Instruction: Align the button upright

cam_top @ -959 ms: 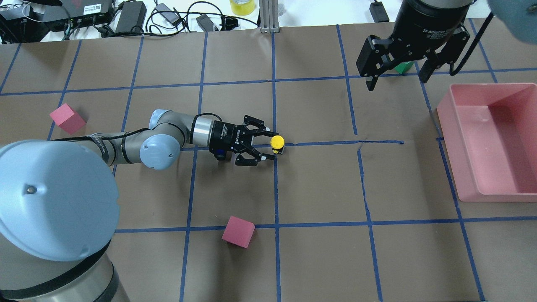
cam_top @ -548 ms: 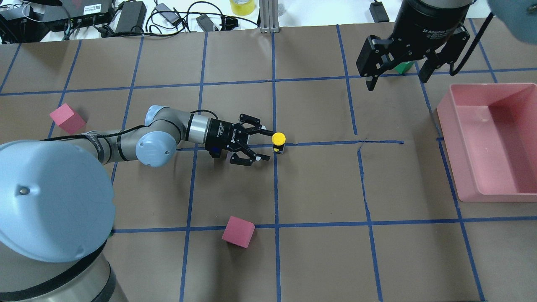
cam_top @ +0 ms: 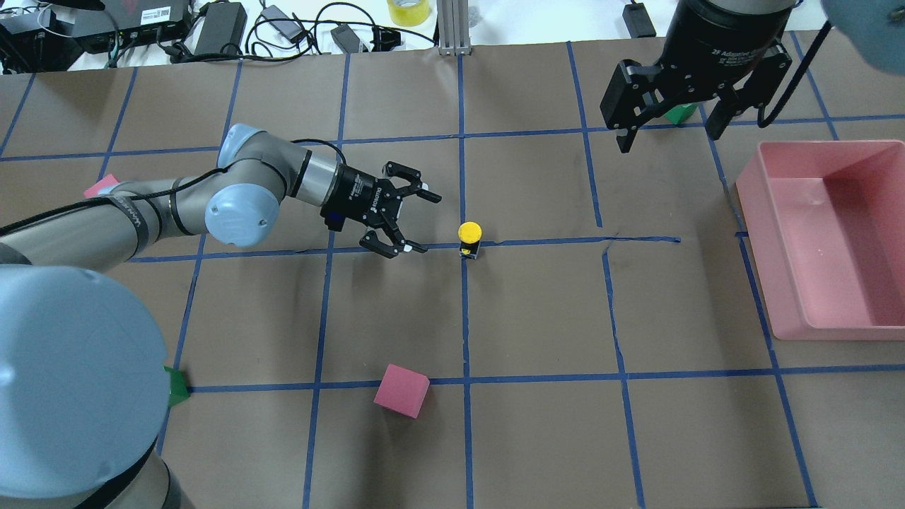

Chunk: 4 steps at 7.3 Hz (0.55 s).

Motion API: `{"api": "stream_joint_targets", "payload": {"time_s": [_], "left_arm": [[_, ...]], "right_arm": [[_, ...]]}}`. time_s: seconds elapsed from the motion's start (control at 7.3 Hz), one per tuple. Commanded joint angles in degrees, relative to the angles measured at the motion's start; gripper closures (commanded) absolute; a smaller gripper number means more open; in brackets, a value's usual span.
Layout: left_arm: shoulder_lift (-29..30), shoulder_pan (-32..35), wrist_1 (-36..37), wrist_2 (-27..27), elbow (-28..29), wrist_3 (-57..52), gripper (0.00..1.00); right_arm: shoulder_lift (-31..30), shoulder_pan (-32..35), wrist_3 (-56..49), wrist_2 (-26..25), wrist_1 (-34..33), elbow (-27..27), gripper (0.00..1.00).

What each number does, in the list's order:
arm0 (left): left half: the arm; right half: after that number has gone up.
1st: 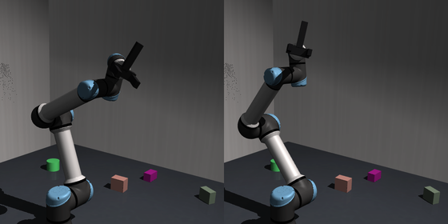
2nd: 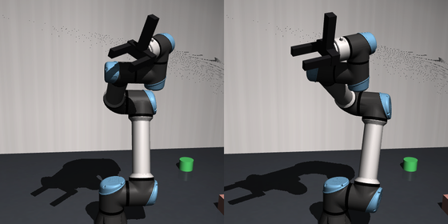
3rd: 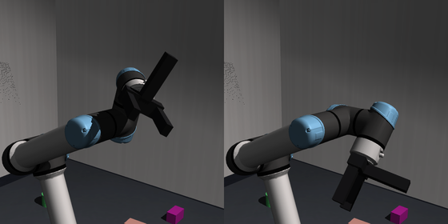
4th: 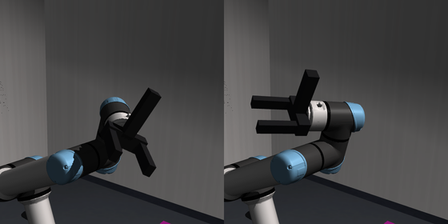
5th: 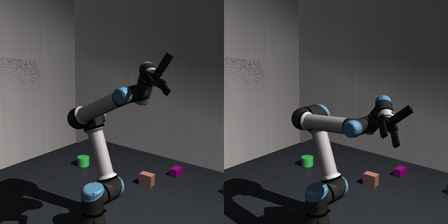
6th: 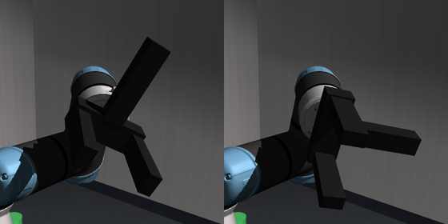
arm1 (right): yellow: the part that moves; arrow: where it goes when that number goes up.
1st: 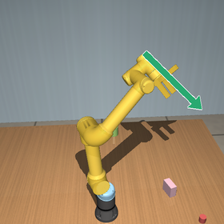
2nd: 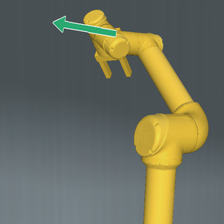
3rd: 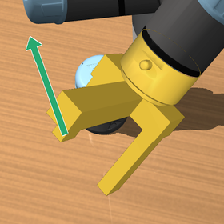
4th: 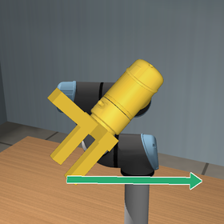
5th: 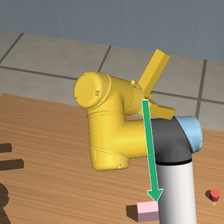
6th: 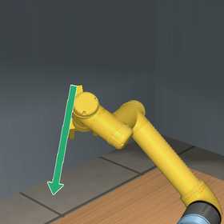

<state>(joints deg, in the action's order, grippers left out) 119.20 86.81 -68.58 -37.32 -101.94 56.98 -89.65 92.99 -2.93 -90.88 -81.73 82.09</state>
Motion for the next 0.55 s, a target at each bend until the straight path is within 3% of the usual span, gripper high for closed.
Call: {"api": "stream_joint_targets", "payload": {"time_s": [0.0,0.41], "left_arm": [[-6.15,-1.11,-0.41,-9.59,6.03,-0.28,0.0],[-10.91,-2.51,-2.76,-30.97,11.48,-27.09,0.0]], "right_arm": [[0.0,0.0,-0.06,0.26,-0.01,0.0,0.0],[0.0,0.0,-0.06,0.26,-0.01,0.0,0.0]]}}
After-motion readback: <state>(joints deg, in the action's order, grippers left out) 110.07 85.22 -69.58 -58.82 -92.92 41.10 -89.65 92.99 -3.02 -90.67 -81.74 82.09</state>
